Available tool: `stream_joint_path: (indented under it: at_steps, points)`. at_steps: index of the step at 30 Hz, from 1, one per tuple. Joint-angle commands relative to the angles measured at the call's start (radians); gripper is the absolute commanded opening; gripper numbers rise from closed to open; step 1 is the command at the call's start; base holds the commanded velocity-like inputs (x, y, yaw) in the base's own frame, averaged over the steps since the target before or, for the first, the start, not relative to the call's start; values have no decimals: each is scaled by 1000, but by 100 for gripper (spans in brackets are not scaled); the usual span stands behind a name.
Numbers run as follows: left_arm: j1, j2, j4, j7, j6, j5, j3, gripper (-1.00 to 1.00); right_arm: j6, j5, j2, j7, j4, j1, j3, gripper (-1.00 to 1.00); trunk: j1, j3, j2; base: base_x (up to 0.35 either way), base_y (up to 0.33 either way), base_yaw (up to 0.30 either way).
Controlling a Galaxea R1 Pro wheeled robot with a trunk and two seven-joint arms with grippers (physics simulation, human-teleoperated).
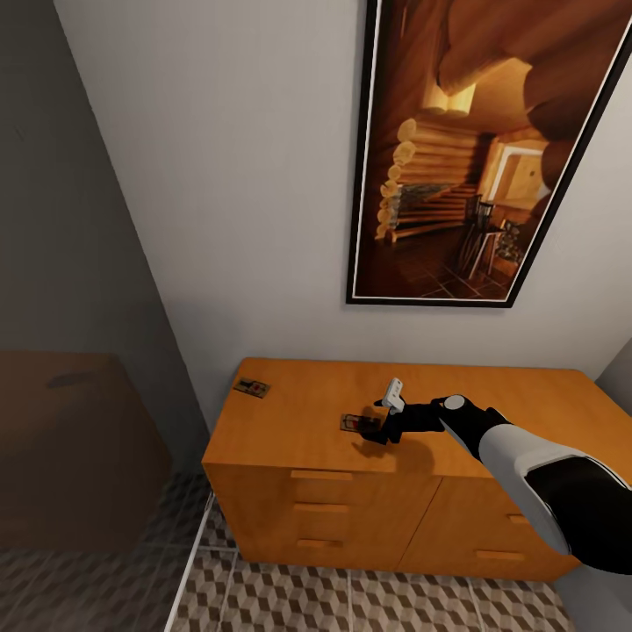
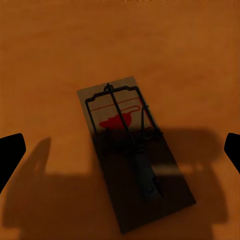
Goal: Take the four mousetraps from the cabinet in the bathroom and place them on the bathroom floor. Make sure all four end up on the same floor surface, and ensure that at least two of them are either under or directly next to the same bathroom sink.
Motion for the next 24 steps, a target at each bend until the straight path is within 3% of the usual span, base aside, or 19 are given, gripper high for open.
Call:
stream_joint_path:
  at_steps: [1,24]
  points:
    - [-2,-1,3,2,-5,4,-8,100,-8,11,0,0,0,-1,-3,100,1,-2,-2,0,0,0]
    - [-2,-1,3,2,-5,4,-8,100,-8,11,0,0,0,-1,-3,100,1,-2,-2,19,-19,0]
